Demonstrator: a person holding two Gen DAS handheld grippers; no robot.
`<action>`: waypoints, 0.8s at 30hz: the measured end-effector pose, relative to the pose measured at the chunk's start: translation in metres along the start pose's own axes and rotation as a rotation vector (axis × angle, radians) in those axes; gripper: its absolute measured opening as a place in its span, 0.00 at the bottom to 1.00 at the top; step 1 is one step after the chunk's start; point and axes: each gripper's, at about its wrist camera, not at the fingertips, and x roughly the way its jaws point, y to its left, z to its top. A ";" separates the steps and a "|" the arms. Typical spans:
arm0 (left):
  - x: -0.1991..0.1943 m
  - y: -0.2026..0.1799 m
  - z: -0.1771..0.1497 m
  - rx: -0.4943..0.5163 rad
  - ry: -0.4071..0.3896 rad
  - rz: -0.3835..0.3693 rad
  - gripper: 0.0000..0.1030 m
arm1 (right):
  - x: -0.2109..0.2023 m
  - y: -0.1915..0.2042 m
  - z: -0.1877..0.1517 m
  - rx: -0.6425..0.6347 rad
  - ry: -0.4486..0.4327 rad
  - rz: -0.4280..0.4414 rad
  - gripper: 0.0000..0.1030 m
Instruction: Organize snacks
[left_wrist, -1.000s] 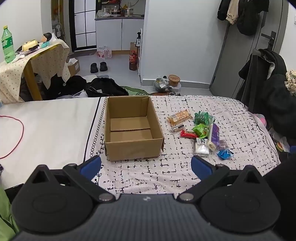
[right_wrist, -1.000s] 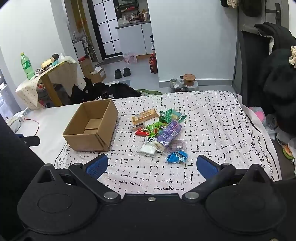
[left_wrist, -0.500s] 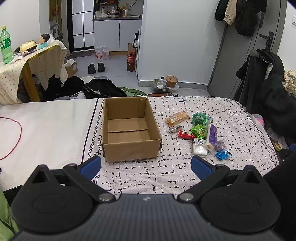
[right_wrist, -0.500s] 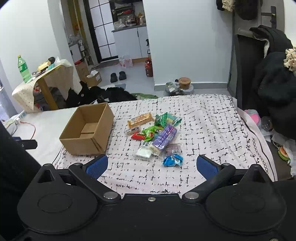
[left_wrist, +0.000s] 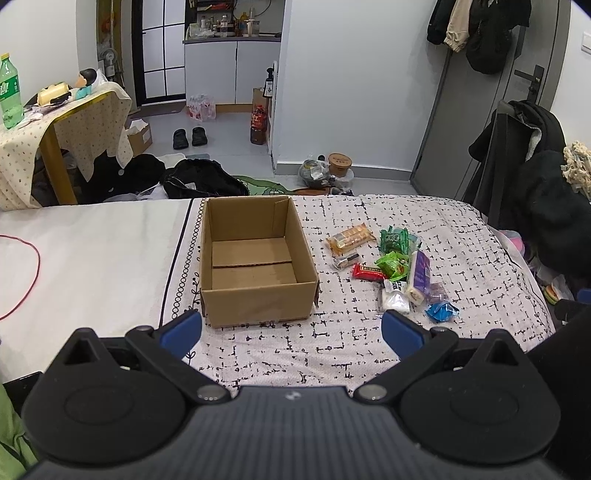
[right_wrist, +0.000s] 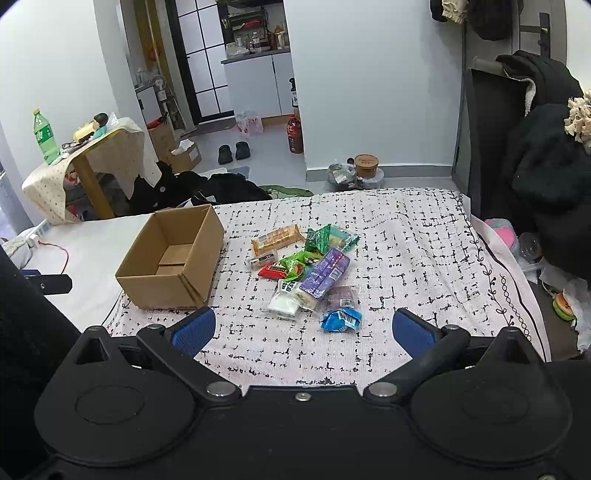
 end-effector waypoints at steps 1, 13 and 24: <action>0.000 -0.001 0.001 0.001 0.001 0.002 1.00 | 0.000 0.000 0.000 -0.002 0.000 0.002 1.00; 0.000 0.001 -0.001 0.003 -0.007 0.001 1.00 | -0.002 0.002 0.001 -0.004 -0.006 -0.001 1.00; 0.000 0.001 -0.002 -0.004 -0.009 -0.004 1.00 | -0.002 0.001 0.002 -0.005 0.000 0.000 1.00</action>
